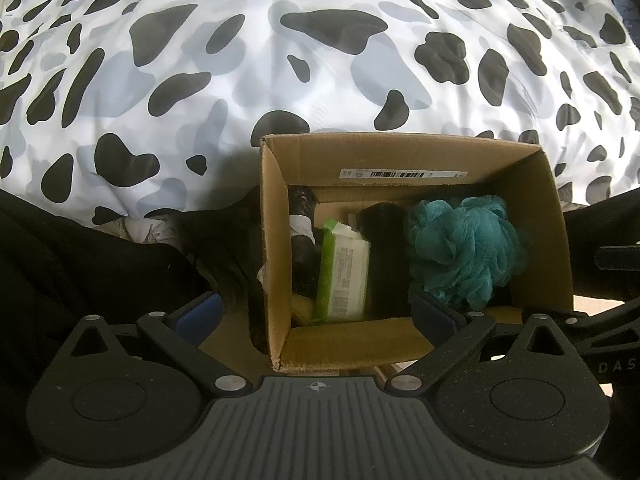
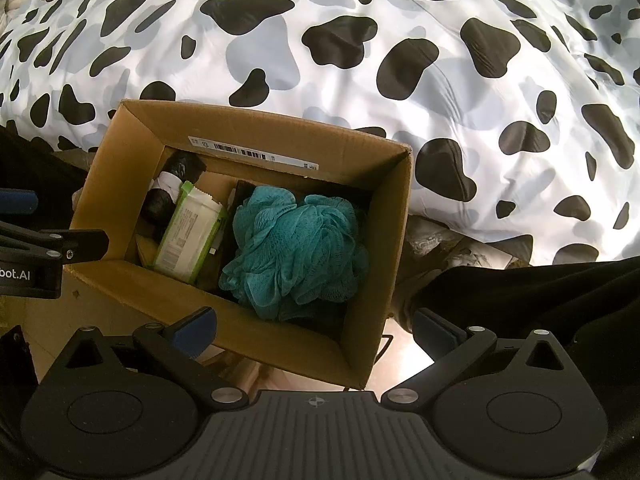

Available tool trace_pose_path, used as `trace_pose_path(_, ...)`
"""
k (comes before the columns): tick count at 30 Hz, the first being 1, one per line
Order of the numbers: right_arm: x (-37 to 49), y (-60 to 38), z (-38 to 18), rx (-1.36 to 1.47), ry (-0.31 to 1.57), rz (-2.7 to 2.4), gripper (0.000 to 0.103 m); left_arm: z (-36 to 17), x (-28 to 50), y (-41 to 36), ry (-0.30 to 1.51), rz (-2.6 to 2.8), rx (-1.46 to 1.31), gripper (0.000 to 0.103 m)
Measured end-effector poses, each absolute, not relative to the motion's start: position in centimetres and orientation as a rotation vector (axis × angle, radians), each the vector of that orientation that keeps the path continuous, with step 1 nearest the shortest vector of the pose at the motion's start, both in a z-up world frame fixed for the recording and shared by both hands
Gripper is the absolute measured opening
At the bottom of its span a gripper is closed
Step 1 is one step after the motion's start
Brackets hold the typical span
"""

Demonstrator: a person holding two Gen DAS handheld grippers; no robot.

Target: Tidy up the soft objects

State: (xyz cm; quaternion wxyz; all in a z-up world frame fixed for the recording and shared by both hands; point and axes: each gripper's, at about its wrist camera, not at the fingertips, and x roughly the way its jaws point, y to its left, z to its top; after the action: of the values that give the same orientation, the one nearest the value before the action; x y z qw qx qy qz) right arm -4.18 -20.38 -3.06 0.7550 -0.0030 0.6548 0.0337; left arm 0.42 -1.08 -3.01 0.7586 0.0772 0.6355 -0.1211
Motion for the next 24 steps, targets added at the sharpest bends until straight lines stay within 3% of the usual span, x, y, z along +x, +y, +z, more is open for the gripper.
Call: trace_pose_path(24, -3.90, -20.33, -3.39, -0.025, 1.444, 0.070, 0.103, -3.47, 0.51, -1.23, 1.409, -0.265, 0.186, 0.103)
